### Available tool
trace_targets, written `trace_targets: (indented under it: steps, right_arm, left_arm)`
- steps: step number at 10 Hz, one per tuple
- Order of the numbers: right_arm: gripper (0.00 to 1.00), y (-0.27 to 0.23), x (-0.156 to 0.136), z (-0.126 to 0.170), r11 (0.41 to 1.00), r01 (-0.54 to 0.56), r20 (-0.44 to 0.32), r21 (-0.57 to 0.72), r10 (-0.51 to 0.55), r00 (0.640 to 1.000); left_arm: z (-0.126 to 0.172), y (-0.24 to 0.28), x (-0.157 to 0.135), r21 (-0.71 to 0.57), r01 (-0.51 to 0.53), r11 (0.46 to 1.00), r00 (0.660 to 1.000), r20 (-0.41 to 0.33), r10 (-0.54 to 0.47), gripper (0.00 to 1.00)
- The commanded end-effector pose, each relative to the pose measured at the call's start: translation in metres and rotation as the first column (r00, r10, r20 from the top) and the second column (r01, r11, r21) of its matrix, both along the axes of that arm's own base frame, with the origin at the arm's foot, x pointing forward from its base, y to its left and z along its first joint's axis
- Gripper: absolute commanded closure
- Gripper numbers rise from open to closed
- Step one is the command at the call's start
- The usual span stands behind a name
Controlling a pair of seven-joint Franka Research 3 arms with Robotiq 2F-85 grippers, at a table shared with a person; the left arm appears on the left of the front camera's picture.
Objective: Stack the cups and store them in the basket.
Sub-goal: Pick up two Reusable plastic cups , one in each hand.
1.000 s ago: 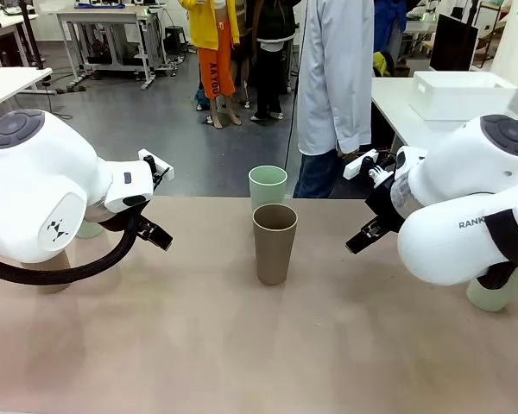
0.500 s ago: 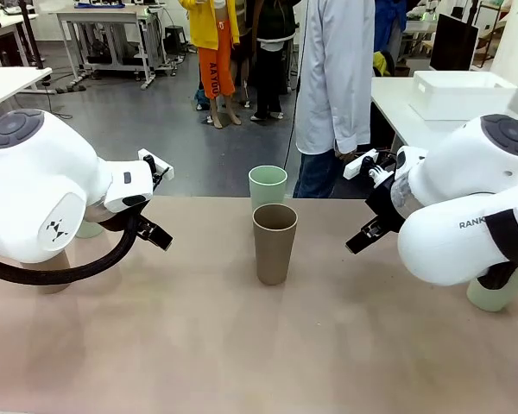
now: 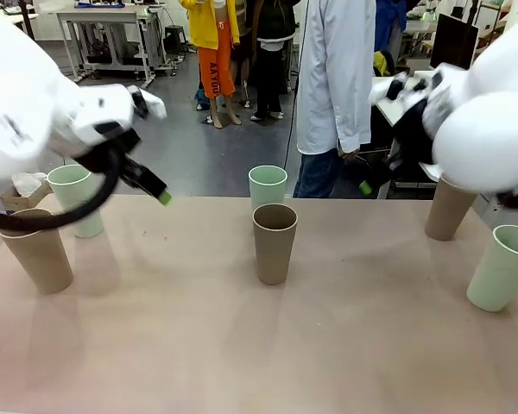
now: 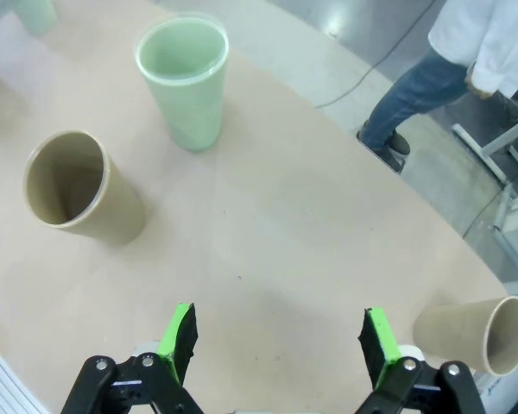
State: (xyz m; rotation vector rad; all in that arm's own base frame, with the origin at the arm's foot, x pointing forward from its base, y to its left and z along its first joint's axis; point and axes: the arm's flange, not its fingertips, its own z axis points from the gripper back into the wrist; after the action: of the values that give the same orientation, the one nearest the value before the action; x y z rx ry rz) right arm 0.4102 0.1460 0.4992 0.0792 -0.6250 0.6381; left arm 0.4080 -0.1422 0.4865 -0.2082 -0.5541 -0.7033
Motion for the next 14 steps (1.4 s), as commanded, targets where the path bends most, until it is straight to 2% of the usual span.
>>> trace_targets:
  steps: [1,3,5,7,8,10,14]
  right_arm:
    - [0.00,-0.042,-0.010,0.038,0.991,-0.127,-0.041,0.029,0.128,0.991]
    - [0.00,-0.106,-0.035,0.056,0.966,-0.244,-0.023,0.084,0.247,0.969]
    - [0.00,-0.175,-0.065,0.054,0.923,-0.341,0.045,0.177,0.339,0.940]
    - [0.00,-0.225,-0.096,0.039,0.892,-0.370,0.113,0.258,0.353,0.929]
    - [0.00,-0.243,-0.110,0.031,0.873,-0.393,0.133,0.290,0.370,0.919]
    - [0.00,-0.267,-0.132,0.016,0.850,-0.417,0.166,0.322,0.383,0.909]
    - [0.00,-0.282,-0.145,0.004,0.820,-0.442,0.199,0.364,0.395,0.897]
  left_arm:
    - [0.035,0.051,-0.002,-0.022,0.121,0.992,0.991,-0.050,-0.122,0.00]
    - [0.060,0.102,-0.027,-0.071,0.260,0.963,0.965,-0.025,-0.262,0.00]
    - [0.063,0.164,-0.059,-0.159,0.373,0.914,0.928,0.032,-0.372,0.00]
    - [0.046,0.203,-0.084,-0.215,0.414,0.884,0.910,0.113,-0.399,0.00]
    - [0.033,0.221,-0.098,-0.249,0.425,0.870,0.905,0.142,-0.401,0.00]
    - [0.016,0.248,-0.129,-0.296,0.450,0.842,0.888,0.247,-0.388,0.00]
    - [-0.006,0.247,-0.143,-0.354,0.459,0.815,0.880,0.311,-0.360,0.00]
